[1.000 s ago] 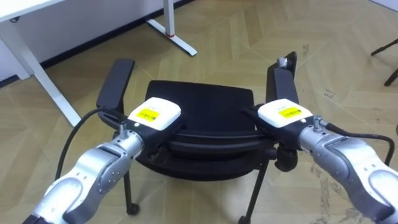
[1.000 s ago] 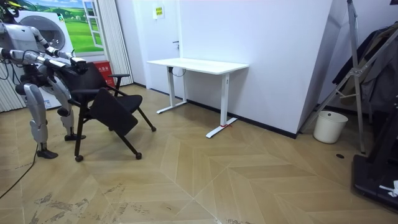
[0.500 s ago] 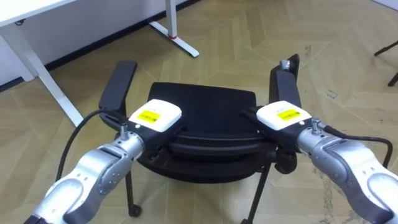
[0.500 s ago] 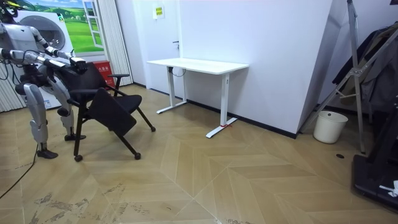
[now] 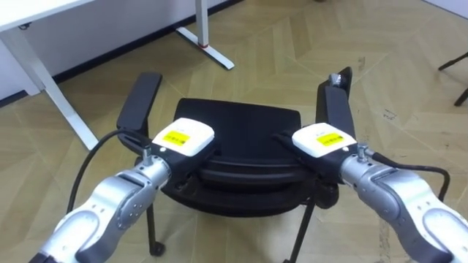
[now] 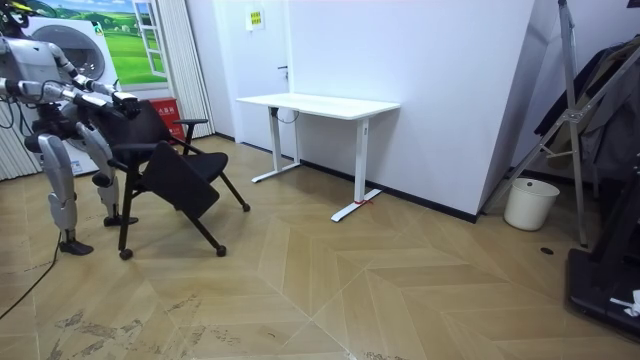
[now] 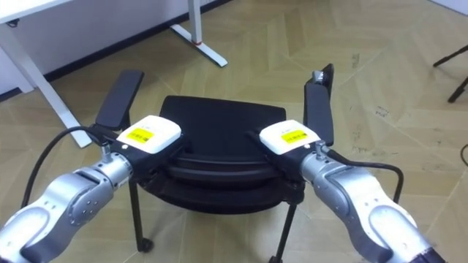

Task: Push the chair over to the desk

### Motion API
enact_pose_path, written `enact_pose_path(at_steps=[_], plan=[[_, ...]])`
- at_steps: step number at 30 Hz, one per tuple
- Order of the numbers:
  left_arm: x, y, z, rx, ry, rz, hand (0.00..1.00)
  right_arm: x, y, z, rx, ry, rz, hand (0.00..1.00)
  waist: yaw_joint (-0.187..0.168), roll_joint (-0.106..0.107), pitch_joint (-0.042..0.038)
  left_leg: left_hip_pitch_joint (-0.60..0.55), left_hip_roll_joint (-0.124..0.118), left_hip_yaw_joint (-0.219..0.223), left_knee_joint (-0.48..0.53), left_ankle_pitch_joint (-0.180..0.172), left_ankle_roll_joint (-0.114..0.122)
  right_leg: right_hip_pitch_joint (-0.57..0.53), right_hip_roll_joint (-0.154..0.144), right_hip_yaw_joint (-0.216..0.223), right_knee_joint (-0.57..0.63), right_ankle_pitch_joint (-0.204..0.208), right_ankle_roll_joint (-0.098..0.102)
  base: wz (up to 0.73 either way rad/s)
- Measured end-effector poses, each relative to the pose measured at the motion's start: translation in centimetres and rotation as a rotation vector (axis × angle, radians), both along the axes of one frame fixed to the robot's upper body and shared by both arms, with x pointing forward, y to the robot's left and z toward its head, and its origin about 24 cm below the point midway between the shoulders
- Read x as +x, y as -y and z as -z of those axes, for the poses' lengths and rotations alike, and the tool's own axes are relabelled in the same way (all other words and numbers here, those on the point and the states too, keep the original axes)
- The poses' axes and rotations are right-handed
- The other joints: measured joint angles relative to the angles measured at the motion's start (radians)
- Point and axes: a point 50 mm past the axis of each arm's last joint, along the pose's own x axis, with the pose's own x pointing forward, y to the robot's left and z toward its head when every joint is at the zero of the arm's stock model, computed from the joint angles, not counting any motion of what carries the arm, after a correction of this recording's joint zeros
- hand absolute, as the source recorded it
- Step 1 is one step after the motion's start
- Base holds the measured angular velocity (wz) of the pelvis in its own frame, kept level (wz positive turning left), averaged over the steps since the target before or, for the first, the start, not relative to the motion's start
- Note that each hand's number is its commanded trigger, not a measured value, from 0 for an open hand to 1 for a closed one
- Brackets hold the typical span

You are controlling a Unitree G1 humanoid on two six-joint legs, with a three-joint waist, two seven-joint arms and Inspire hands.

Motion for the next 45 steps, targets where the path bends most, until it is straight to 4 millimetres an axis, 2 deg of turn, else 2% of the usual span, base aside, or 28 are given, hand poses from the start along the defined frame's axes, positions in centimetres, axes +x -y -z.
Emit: enact_pose_path(at_steps=[7, 19, 38, 45], plan=[[0.0, 0.3, -0.1, -0.005, 0.003, 0.008, 1.0, -0.1, -1.2, -0.5, 0.069, 0.029, -0.018, 1.0, 0.002, 0.001, 0.0001, -0.008, 0.0, -0.001, 0.004, 0.0, 0.0, 0.0, 0.0, 0.001, 0.0, 0.0, 0.0, 0.0], [-0.2, 0.5, -0.1, -0.015, 0.011, 0.024, 1.0, -0.5, -0.9, 0.0, 0.048, 0.108, -0.048, 1.0, 0.008, 0.009, 0.0035, -0.007, -0.002, -0.008, -0.002, 0.0, 0.0, -0.003, 0.0, -0.003, -0.002, -0.001, 0.001, 0.0], [-0.3, 0.4, -0.3, -0.012, 0.027, 0.037, 1.0, -0.6, -1.0, 0.3, 0.026, 0.161, -0.092, 1.0, 0.005, -0.003, 0.0065, -0.016, -0.002, -0.011, 0.008, -0.001, 0.001, -0.005, 0.0, -0.006, -0.001, -0.002, 0.003, 0.0], [-0.2, 0.4, -0.3, -0.005, 0.027, 0.031, 1.0, -0.5, -0.6, 1.0, 0.055, 0.178, -0.083, 1.0, -0.012, 0.001, 0.0054, -0.031, -0.002, -0.036, 0.024, -0.001, 0.001, 0.004, 0.004, -0.033, -0.002, -0.002, 0.003, 0.1]])
